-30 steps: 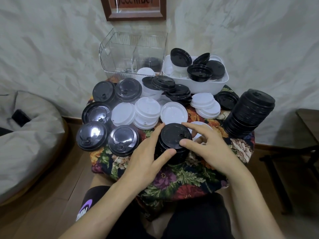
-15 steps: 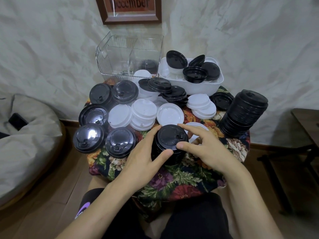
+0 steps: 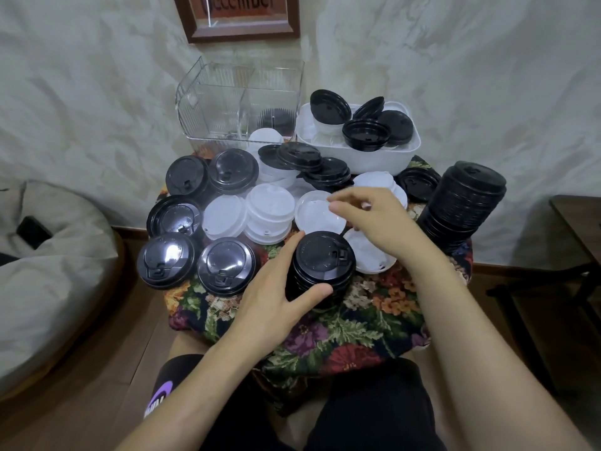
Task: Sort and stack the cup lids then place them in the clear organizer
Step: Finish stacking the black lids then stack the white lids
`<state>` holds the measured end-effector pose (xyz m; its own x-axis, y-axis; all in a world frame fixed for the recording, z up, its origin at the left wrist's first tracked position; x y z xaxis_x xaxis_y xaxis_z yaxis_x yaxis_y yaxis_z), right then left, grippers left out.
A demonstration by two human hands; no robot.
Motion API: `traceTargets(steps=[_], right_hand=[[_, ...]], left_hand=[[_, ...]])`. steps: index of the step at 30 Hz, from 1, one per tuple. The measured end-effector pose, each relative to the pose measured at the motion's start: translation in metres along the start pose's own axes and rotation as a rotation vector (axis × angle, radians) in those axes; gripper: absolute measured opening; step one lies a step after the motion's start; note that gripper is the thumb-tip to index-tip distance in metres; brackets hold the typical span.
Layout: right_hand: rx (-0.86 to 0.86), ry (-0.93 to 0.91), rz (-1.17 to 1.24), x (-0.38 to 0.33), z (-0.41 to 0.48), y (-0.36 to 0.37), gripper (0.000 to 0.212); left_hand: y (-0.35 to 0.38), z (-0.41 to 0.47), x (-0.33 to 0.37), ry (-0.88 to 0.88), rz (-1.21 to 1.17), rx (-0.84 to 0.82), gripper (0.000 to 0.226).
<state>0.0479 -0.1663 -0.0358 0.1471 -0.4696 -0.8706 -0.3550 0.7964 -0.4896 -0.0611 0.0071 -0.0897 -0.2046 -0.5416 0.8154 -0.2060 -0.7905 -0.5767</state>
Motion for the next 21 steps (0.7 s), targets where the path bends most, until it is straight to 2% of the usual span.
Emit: traceTargets(steps=[2,4,8,16,21], right_hand=[[0.096,-0.019,-0.046,-0.006,0.025,-0.002,0.009],[0.172,-0.037,-0.109,-0.016,0.046,-0.001,0.022],[0.211,-0.092,-0.265,-0.040,0.077,0.004,0.041],[0.199,-0.014,-0.240,-0.024,0.092,0.004,0.040],[0.216,-0.072,-0.038,-0.028,0.043,-0.015,0.033]], left_hand=[[0.000,-0.001,-0.003,-0.008,-0.002,0.004,0.083],[0.000,-0.001,-0.005,-0.021,-0.014,0.000,0.085],[0.001,0.000,-0.009,-0.062,-0.003,-0.002,0.090],[0.002,0.001,-0.011,-0.076,-0.006,-0.010,0.092],[0.001,0.001,-0.009,-0.054,-0.004,-0.008,0.090]])
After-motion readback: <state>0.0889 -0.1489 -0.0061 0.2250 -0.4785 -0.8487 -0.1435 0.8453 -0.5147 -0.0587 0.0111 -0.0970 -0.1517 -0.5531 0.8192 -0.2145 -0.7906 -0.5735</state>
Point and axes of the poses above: each hand's wrist, its own z-axis towards the middle knuckle, its own y-axis out of the palm, x = y × z, the point moved 7 cm from there along z, towards the middle knuckle, and after that the axes turned 10 degrees about -x, right-handed, at the moved point
